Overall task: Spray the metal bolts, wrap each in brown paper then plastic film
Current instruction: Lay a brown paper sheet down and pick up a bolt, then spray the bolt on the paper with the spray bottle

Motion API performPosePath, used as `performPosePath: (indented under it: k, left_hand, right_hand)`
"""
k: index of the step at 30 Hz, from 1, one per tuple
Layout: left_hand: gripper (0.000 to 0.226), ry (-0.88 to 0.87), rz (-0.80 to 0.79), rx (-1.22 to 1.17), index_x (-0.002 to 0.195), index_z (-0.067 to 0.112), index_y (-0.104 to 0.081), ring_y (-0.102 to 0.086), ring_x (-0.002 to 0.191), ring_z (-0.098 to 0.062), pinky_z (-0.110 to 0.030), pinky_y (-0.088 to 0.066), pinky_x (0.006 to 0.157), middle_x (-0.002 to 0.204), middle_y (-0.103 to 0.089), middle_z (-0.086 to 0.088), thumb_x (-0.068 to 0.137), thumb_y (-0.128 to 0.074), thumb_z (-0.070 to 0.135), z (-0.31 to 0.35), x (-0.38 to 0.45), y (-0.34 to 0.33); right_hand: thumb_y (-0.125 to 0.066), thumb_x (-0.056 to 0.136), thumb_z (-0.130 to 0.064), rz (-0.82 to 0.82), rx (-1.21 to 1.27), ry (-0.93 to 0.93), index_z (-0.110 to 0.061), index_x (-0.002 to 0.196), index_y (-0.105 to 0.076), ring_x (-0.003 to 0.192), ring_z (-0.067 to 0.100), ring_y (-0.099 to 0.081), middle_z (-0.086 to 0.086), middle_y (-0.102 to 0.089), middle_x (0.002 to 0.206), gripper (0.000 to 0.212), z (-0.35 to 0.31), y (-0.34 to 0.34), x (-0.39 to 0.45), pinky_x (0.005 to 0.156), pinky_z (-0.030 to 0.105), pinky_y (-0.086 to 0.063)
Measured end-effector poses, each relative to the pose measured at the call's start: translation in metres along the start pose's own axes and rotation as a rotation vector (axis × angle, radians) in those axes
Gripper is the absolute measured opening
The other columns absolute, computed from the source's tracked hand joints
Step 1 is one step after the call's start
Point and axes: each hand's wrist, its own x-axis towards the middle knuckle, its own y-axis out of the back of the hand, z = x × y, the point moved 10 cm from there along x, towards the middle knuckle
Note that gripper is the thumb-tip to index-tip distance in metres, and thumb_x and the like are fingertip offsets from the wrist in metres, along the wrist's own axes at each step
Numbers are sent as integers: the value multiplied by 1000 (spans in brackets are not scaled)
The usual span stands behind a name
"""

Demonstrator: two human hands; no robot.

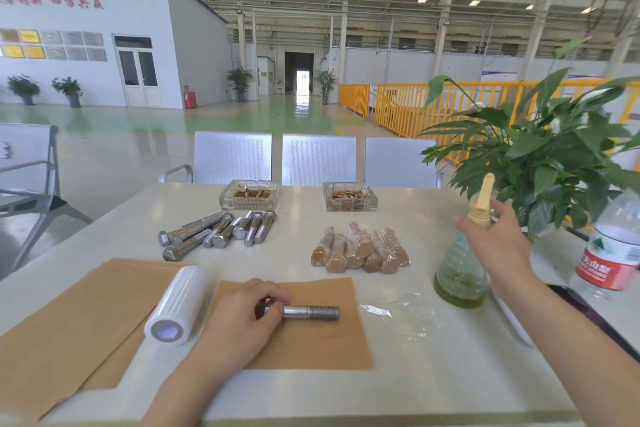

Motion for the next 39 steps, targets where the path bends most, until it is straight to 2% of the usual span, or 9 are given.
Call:
performPosePath:
  k: [4, 9, 11, 14, 18, 22, 28, 34, 39]
  left_hand:
    - [26, 30, -9, 24, 83, 38, -72, -61, 85, -3, -12, -38, 71, 88, -70, 17, 94, -66, 16, -1, 2, 0]
    - [25, 50, -11, 28, 83, 34, -73, -60, 84, -1, -12, -38, 70, 88, -71, 17, 94, -64, 14, -1, 4, -1]
    - [25, 56, -11, 23, 82, 34, -72, -60, 83, -2, -12, -39, 72, 88, -71, 17, 94, -63, 14, -1, 5, -1]
    - [27, 64, 4, 28, 81, 33, -72, -60, 82, -2, -12, -39, 71, 86, -71, 15, 95, -61, 13, -1, 5, 0]
    - [31, 78, 39, 84, 78, 34, -70, -59, 76, -1, -8, -36, 68, 82, -70, 12, 94, -57, 10, 0, 3, 4]
    - [28, 86, 52, 144, 76, 34, -66, -56, 71, -5, -19, -38, 67, 77, -67, 12, 92, -57, 13, 3, 2, 5]
    - [21, 95, 55, 159, 75, 31, -65, -57, 71, -5, -27, -40, 68, 74, -65, 14, 86, -47, 31, 6, -1, 8]
    - [27, 101, 59, 164, 79, 29, -67, -57, 74, -6, -31, -47, 74, 78, -67, 13, 84, -41, 35, 6, -3, 10]
    - [23, 84, 82, 169, 82, 27, -68, -61, 79, -11, -33, -49, 79, 82, -70, 10, 94, -48, 25, 4, -2, 11]
  right_hand:
    - [-65, 87, -33, -2, -42, 107, -36, 115, -55, 87, 23, -60, -4, -65, 89, 29, -18, 2, -3, 65, 33, -35]
    - [-64, 90, -27, -53, -34, 174, -21, 95, -71, 79, 23, -64, 0, -68, 81, 11, -58, 0, -27, 66, 35, -47]
    - [-68, 88, -21, -237, 70, 146, -21, 92, -74, 68, 16, -61, -2, -70, 82, 7, -74, -20, -55, 70, 39, -54]
    - [-76, 81, -22, -628, -3, 44, -24, 96, -75, 60, 10, -61, -2, -73, 84, 15, -75, -69, -119, 58, 28, -48]
    - [-81, 68, -22, -921, -216, -122, -25, 106, -72, 103, 19, -64, 4, -69, 115, 39, -51, -112, -194, 78, 34, -55]
    - [-78, 71, -21, -937, -299, -183, -16, 117, -59, 97, 15, -53, 4, -56, 114, 49, -42, -122, -220, 73, 29, -47]
    - [-72, 75, -14, -895, -360, -151, -16, 91, -54, 73, 15, -48, 2, -51, 88, 24, -40, -121, -234, 56, 25, -39]
    - [-74, 74, -25, -855, -308, -165, -12, 119, -63, 94, 12, -54, 1, -57, 110, 48, -39, -111, -221, 70, 28, -44]
    - [-76, 78, -24, -802, -251, -187, -13, 109, -64, 99, 22, -59, 4, -63, 113, 35, -39, -91, -190, 70, 32, -46]
